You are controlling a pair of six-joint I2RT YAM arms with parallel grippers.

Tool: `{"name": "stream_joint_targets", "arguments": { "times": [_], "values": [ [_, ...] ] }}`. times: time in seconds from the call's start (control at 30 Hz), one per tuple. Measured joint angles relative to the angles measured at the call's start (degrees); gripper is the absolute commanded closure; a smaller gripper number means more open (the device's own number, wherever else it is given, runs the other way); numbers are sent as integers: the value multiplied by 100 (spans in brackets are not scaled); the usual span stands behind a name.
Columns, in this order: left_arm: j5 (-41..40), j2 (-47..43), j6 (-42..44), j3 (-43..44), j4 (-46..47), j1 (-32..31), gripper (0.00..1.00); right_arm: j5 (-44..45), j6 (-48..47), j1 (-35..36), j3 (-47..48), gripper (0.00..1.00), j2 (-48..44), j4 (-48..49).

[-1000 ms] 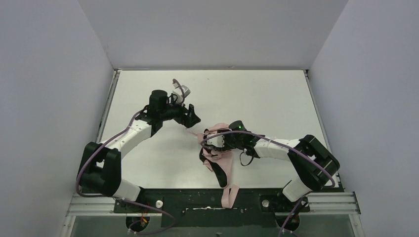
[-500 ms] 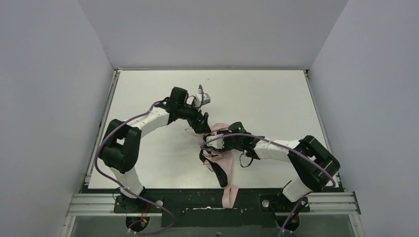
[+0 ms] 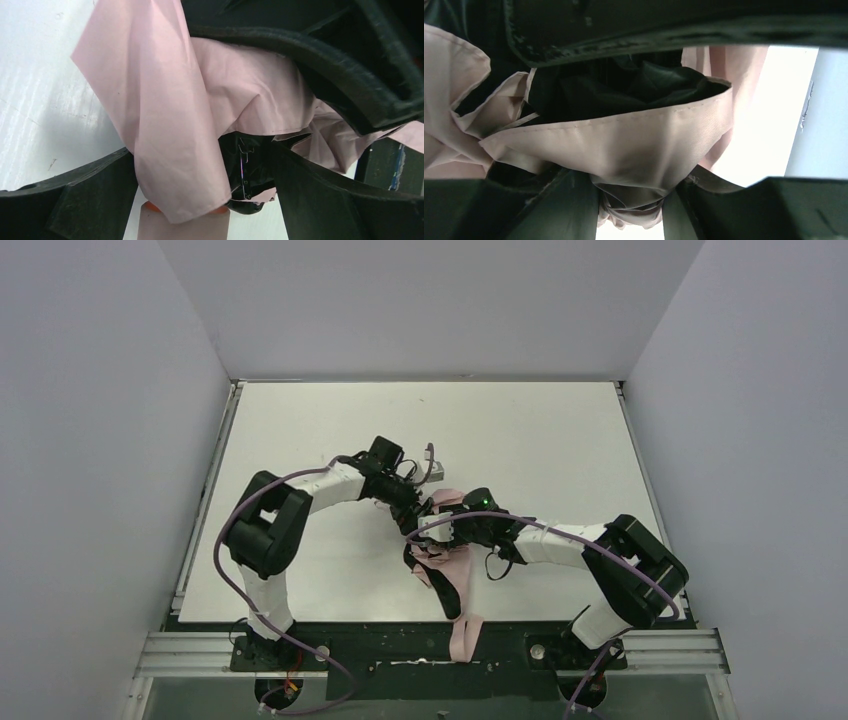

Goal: Put away the umbrella

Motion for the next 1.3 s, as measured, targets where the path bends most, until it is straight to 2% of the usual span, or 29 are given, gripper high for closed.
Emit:
{"name": "stream_joint_targets", "arguments": {
  "times": [0.07, 0.27, 0.43, 0.6, 0.83, 0.97, 1.07, 1.13, 1.2, 1.3],
  "values": [
    [-90, 59, 109, 0, -66, -44, 23, 4, 13, 0, -15, 89, 0, 39],
    [-577, 109, 671, 11, -227, -264, 50, 17, 61, 0, -81, 80, -4, 168],
    [-833, 90, 857, 11, -254, -356, 71, 24, 81, 0, -151, 52, -63, 210],
    [-981, 90, 850, 81, -367, -411, 91, 24, 197, 0, -221, 40, -387, 50],
    [-1130, 87, 850, 129, -474, -463, 100, -24, 415, 0, -219, 38, -1558, -896],
    [-1228, 52, 852, 120, -461, -490, 100, -116, 833, 0, -205, 36, -2590, -1582],
    [-1316, -28, 863, 42, -393, -514, 100, -129, 1523, -2, -192, 35, -3370, -1895],
    [-1368, -101, 894, -50, -299, -533, 100, -101, 2028, -2, -175, 29, -3858, -2002],
    [-1425, -181, 940, -164, -173, -568, 100, 61, 2524, -9, -146, 24, -4179, -2031],
    [-1569, -396, 1045, -442, 98, -649, 100, 415, 3344, -162, 52, 24, -4288, -2129]
  ]
}}
